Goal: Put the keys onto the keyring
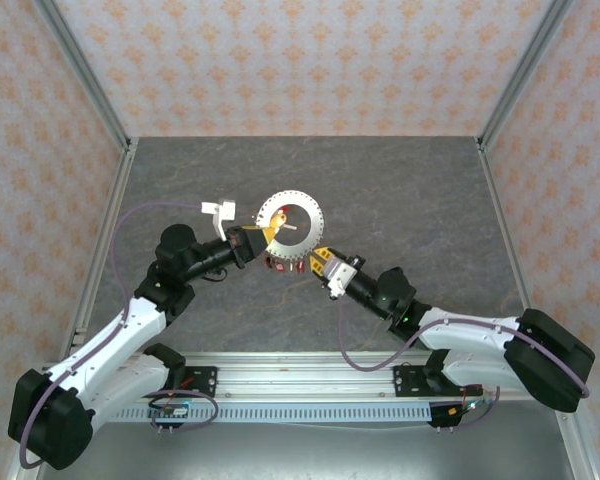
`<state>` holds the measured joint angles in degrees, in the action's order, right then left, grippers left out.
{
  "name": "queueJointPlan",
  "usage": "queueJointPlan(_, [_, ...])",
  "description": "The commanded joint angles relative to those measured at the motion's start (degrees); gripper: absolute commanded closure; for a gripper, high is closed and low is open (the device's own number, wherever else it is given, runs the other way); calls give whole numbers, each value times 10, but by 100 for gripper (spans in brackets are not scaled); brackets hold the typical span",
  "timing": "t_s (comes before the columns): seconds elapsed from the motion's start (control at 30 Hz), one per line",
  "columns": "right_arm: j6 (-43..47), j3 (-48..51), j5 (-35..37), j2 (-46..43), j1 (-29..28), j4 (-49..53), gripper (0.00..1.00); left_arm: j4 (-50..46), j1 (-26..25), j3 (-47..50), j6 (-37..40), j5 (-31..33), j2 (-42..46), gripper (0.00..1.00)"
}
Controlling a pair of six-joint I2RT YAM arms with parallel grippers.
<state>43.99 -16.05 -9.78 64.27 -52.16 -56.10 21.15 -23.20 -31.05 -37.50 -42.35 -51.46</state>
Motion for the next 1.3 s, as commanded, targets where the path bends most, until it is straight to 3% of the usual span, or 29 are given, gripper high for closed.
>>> queueJointPlan(0.0, [-14, -14, 9, 2, -3, -34, 82, 23, 2, -24, -2, -7, 16, 100])
queueJointPlan(0.57, [-18, -23, 8, 28, -3, -44, 83, 26, 1, -23, -11, -3, 24, 100])
queueJointPlan(0.83, [-25, -19, 18, 29, -3, -48, 89, 22, 1, -22, -12, 1, 30, 100])
queueJointPlan(0.93, [-29, -16, 19, 23, -3, -48, 96, 17, 1, -21, -12, 13, 34, 100])
queueJointPlan(1.13, [-122, -20, 52, -31, -3, -5, 100, -29, 1, -18, -23, 86, 37, 100])
queueJointPlan(1.27, [-205, -43, 55, -87, -3, 95, 100, -29, 1, -8, -52, 96, 27, 99])
